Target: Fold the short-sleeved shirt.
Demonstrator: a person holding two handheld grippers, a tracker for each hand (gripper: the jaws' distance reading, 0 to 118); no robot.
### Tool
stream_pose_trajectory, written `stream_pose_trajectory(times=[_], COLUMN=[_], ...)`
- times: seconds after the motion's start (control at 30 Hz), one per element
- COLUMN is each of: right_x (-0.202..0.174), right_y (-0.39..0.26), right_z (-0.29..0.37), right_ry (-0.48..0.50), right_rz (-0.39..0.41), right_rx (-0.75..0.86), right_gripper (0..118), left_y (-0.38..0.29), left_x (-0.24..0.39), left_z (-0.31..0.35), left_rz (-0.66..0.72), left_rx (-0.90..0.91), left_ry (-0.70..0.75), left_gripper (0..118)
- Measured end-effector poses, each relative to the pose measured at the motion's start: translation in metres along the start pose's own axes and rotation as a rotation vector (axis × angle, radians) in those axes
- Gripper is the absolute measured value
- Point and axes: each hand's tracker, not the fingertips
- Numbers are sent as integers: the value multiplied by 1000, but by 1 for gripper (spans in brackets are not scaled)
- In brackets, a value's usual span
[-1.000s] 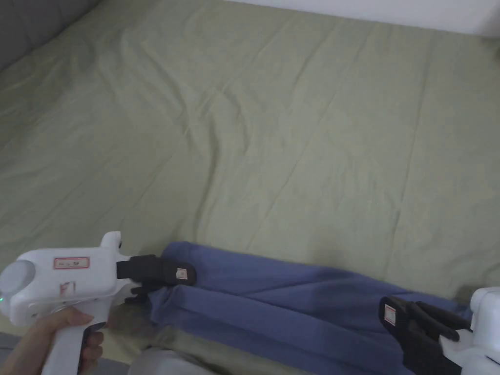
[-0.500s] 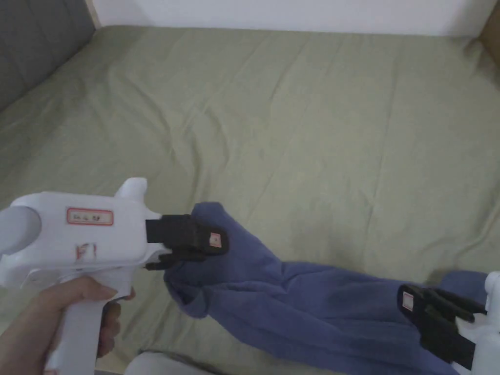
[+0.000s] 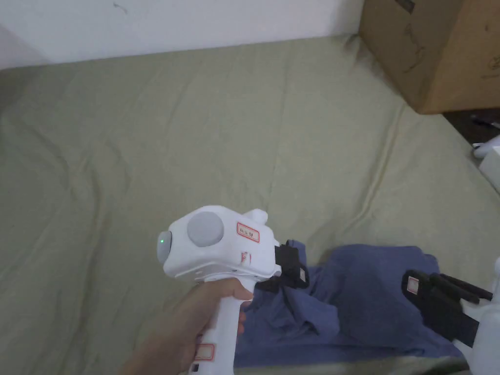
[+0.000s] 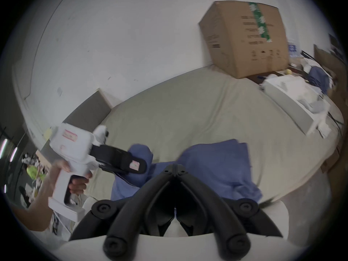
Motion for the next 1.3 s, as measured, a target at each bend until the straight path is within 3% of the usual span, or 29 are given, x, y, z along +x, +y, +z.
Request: stream_pose_trajectory(times=[0.03,0.07,0.1,0.13,0.3,0.37,0.5,0.57,0.67,1.0,1.3], right_x=[8,15,21,26,36,33,23,18,13,18,22], right_y=[-1,-2,-4,-5,-13,-15,-18,-20,-21,-21,-16], right_z=[4,8,10,11,7,4,-3,-7,-10,-7,6], right_ry=[-8,-16,-29,-37,-46,-33,3,16,38,37,8], right_rz=[-13,-26,-39,-49,-72,-71,-50,-42,-38,-42,-5], right_rx=[5,5,3,-1,-25,-33,-47,-53,-61,-72,-29], right_gripper=[0,0,0,0,0,0,0,0,0,0,0], left_y=[0,0,-1,-2,-8,-8,-16,-20,-25,-39,-54], left_x=[1,1,3,4,13,6,-8,-21,-43,0,49], left_z=[-8,-14,-13,-11,41,65,92,91,78,-8,-63], left_rz=[-7,-7,-14,2,-20,-33,-30,-2,-57,-87,-98], left_rx=[-19,-26,-34,-31,116,160,162,172,156,-12,-114], left_ry=[34,34,18,6,-114,-95,26,127,161,66,-172], left_gripper=[41,78,102,115,118,112,72,0,0,0,0])
